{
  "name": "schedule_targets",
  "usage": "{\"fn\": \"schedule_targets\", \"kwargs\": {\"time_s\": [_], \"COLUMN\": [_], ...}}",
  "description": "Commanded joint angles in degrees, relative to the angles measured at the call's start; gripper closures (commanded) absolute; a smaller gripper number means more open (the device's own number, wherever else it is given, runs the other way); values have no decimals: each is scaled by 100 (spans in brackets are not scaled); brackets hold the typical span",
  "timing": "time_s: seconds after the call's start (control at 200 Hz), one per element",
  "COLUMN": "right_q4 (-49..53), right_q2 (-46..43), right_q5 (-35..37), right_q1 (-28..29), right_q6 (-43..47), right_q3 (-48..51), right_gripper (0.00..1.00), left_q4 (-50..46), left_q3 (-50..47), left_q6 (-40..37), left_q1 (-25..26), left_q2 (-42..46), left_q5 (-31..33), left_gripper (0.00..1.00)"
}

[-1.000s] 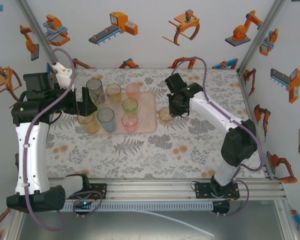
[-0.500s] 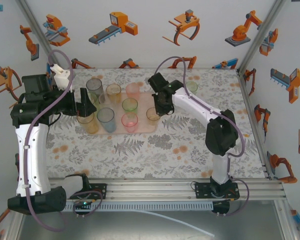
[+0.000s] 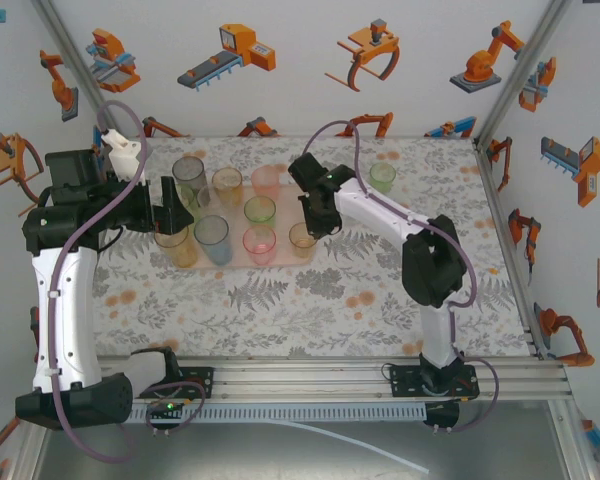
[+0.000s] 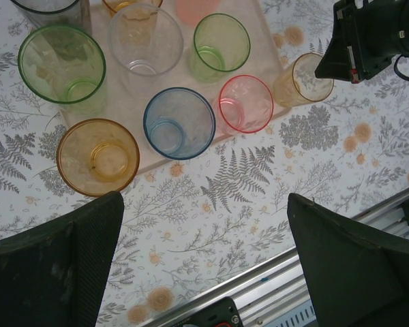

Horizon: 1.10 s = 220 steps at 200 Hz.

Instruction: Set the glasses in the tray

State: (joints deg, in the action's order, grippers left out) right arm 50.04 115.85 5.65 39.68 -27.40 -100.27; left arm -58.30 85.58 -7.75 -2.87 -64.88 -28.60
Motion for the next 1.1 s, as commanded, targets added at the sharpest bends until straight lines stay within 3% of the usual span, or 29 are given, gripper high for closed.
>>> {"fn": "schedule_targets", "kwargs": {"time_s": [0.0, 0.681, 1.097], "right_q4": [-108, -170, -120], "right_q2": [126, 339, 354], "right_q5": [28, -20, -116], "right_q1": [53, 90, 128], "right_q6": [-39, -64, -59], "right_q3": [-117, -162, -107], "right_gripper": [96, 95, 87], "left_q4": [59, 86, 87], "left_q3": [-80, -106, -129], "left_q6": [63, 63, 51], "left_q1": [-54, -92, -91], "left_q2": [133, 141, 134], "left_q5": [-156, -155, -163], "left_gripper": [3, 3, 3]}}
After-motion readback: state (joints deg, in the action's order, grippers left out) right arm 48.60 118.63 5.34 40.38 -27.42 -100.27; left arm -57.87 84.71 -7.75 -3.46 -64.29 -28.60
